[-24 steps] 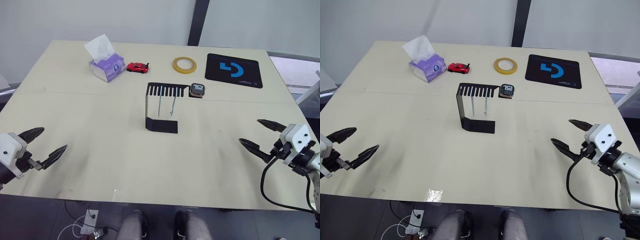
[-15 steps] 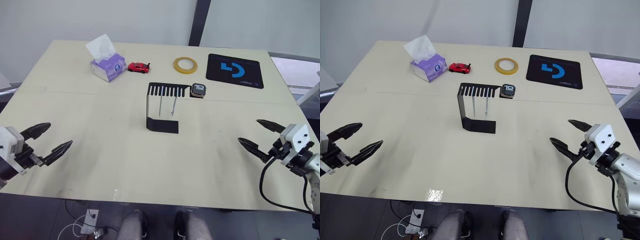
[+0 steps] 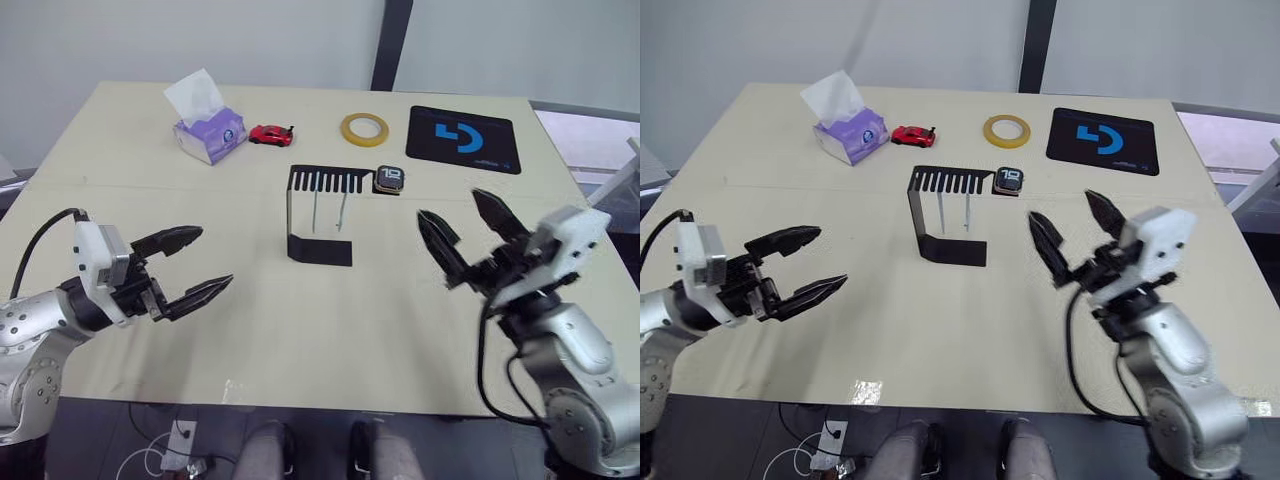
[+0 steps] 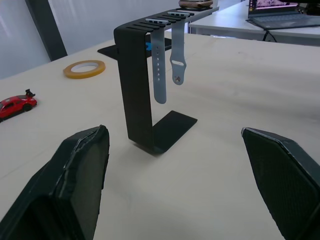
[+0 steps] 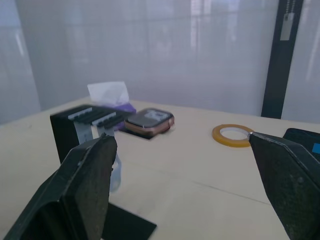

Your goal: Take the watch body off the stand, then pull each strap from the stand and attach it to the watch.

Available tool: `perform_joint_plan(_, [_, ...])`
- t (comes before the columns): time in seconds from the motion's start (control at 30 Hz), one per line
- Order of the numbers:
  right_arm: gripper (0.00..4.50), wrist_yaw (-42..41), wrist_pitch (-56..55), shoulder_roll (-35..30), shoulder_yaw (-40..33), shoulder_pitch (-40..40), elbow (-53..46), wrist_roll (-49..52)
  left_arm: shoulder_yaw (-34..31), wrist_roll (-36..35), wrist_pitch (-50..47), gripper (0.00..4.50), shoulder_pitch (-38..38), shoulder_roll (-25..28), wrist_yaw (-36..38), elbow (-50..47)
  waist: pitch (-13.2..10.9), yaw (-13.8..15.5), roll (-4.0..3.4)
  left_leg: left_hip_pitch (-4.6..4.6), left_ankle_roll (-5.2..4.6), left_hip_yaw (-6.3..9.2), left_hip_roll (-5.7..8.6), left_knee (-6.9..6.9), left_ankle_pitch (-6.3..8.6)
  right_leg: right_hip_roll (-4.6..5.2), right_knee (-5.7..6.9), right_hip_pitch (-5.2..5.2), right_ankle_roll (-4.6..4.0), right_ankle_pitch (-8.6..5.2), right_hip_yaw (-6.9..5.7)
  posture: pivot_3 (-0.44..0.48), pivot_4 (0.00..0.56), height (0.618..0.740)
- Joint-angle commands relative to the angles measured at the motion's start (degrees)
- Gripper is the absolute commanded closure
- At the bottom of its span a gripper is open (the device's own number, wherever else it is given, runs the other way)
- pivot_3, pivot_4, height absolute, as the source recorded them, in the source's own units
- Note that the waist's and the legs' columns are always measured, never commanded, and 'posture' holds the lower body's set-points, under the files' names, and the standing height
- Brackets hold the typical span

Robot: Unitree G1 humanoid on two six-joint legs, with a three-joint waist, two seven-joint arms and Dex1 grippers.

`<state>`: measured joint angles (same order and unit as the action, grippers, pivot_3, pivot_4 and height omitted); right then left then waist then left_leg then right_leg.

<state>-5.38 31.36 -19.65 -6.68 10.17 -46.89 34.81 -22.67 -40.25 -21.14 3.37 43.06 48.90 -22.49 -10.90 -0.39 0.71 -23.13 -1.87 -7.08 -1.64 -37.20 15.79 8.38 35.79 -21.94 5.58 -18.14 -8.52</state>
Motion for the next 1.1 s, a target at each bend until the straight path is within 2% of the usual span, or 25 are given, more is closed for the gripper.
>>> perform_joint_plan(0.03, [0.00, 10.50, 6.96, 3.39, 5.33, 5.46, -4.12, -4.23, 1.06, -1.82, -1.11, 0.01, 1.38, -0.55, -0.98, -3.03, 0.01, 0.06, 0.02, -0.06, -0.04, -0.05, 0.01, 0.02, -0.05, -0.02, 0.15, -0.12, 0.00, 0.00, 0.10, 0.000, 0.150, 0.740])
perform_joint_plan(0.2, [0.00, 18.23, 14.89, 7.39, 10.87, 13.26, -2.62, -10.26, 2.57, -2.24, -2.27, 0.01, 2.09, -0.97, -0.73, -4.02, 0.02, 0.16, 0.03, -0.19, -0.10, -0.31, 0.03, 0.03, -0.09, -0.20, 0.22, -0.38, 0.00, 0.00, 0.48, 0.000, 0.150, 0.740])
perform_joint_plan(0.3, [0.00, 22.18, 19.13, 9.39, 10.92, 15.06, -2.22, -13.51, 2.68, -2.36, -2.75, 0.01, 2.24, -1.09, -0.93, -4.23, 0.03, 0.06, 0.05, -0.18, -0.11, -0.52, -0.03, 0.04, -0.09, -0.65, 0.24, -0.49, 0.00, 0.00, 0.87, 0.000, 0.150, 0.740])
perform_joint_plan(0.5, [0.00, 24.84, 25.14, 13.70, 12.28, 19.99, -0.67, -17.08, 2.84, -2.37, -3.40, 0.01, 2.46, -0.97, -0.84, -4.85, 0.03, -0.48, 0.05, -0.17, -0.06, -0.68, -0.14, 0.10, -0.10, -0.78, 0.26, -0.64, 0.00, 0.00, 1.08, 0.000, 0.150, 0.740])
perform_joint_plan(0.7, [0.00, 23.06, 24.95, 17.93, 14.52, 24.50, 2.33, -18.58, 3.39, -2.80, -4.47, 0.01, 2.37, -0.94, -0.70, -6.24, 0.03, -1.47, 0.05, -0.17, -0.04, -0.75, -0.17, 0.15, -0.09, -0.80, 0.24, -0.68, 0.00, 0.00, 1.16, 0.000, 0.150, 0.740])
perform_joint_plan(1.1, [0.00, 23.97, 24.09, 23.54, 16.43, 24.45, 6.64, -25.13, 3.30, -3.79, -6.14, 0.01, 1.42, -1.03, -1.50, -9.02, 0.03, -1.44, 0.05, -0.17, -0.06, -0.95, -0.19, 0.16, -0.08, -0.81, 0.24, -0.78, 0.00, 0.00, 1.36, 0.000, 0.150, 0.740])
